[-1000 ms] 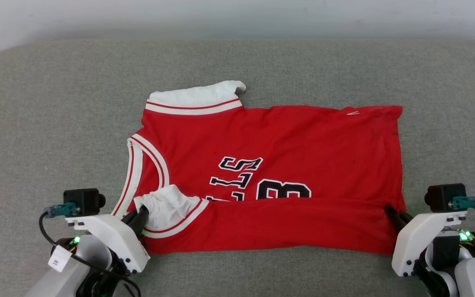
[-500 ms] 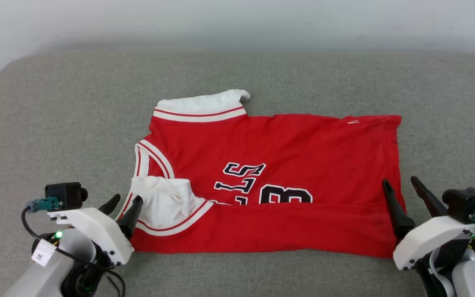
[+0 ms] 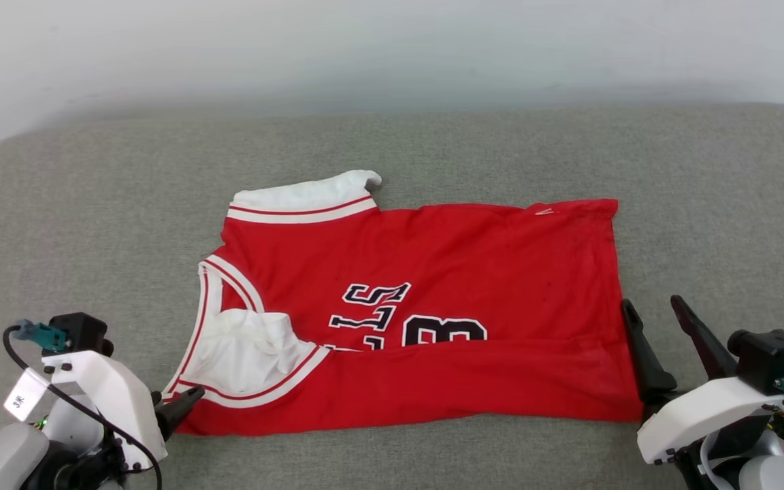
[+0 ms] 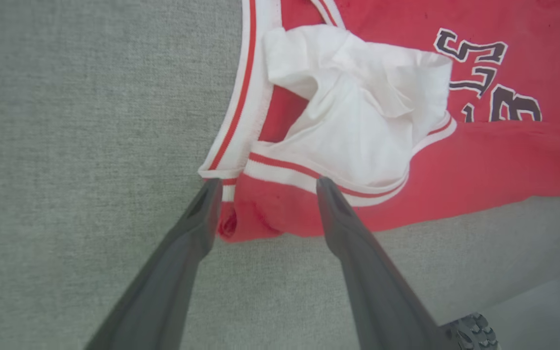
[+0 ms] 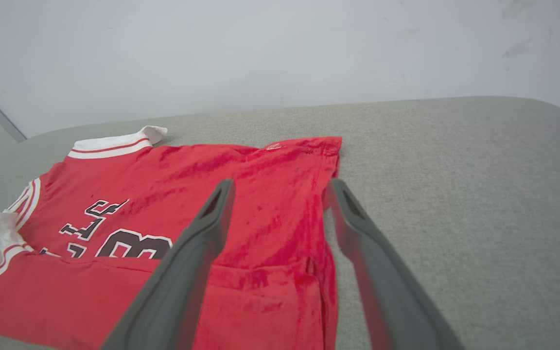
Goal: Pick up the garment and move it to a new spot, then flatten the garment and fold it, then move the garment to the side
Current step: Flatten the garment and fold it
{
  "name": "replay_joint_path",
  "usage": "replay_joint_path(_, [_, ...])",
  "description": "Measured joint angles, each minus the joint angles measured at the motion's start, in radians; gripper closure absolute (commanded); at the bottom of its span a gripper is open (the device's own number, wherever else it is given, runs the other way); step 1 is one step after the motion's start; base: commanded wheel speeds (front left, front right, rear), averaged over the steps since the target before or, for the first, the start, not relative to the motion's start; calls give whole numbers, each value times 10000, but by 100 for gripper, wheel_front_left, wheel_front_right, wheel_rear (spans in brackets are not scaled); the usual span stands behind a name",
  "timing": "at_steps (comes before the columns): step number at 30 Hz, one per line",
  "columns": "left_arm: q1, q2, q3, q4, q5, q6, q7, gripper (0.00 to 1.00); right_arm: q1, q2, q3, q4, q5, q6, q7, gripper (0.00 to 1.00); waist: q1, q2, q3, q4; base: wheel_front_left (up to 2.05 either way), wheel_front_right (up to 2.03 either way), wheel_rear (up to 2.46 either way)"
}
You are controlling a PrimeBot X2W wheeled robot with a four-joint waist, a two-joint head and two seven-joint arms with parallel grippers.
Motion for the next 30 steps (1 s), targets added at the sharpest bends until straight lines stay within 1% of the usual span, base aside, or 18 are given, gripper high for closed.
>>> replay_joint_path(3, [114,73,29,-21,-330,259,416,0,64,104,33,-213,2,0,92,0,0,0,146,-157,0,0,0])
replay_joint_path(7, [343,4,10,198,-763,535,863,0,68,184,8,-336,4,0,244,0,0,0,413,-334,0,0,0])
replay_joint_path(10, [346,-61,33,357,-941,604,1007,0,72,209,-44,-401,10,0,313,0,0,0,602,-436,0,0,0])
replay_joint_path(13, [341,-150,25,537,-1030,554,1127,0,71,234,-115,-428,65,0,445,0,-1,1,758,-492,0,0,0])
replay_joint_path(14, [328,-194,44,593,-1118,527,1166,27,71,240,-140,-431,142,0,499,0,-1,0,795,-498,0,0,0])
replay_joint_path(15, [307,-244,50,663,-1145,483,1170,71,70,242,-144,-431,209,0,623,0,-1,1,828,-498,0,0,0])
replay_joint_path(16, [272,-274,44,729,-1149,437,1200,100,71,244,-159,-418,290,0,773,0,-1,1,855,-490,0,0,0])
replay_joint_path(21, [209,-581,10,901,-1183,128,1076,100,142,228,-650,-341,608,-2,1837,0,-1,0,846,-368,0,0,0])
replay_joint_path(23, [208,-593,-17,867,-1087,33,920,100,175,196,-813,-349,660,-2,2533,0,0,0,780,-313,0,0,0])
replay_joint_path(26, [266,-577,2,621,-951,19,648,100,295,50,-1020,-376,662,-2,3641,0,0,0,647,-234,0,0,0])
replay_joint_path(30, [384,-470,17,-10,-702,56,341,100,378,-142,-1055,-560,721,-2,5089,0,0,0,503,-104,0,0,0])
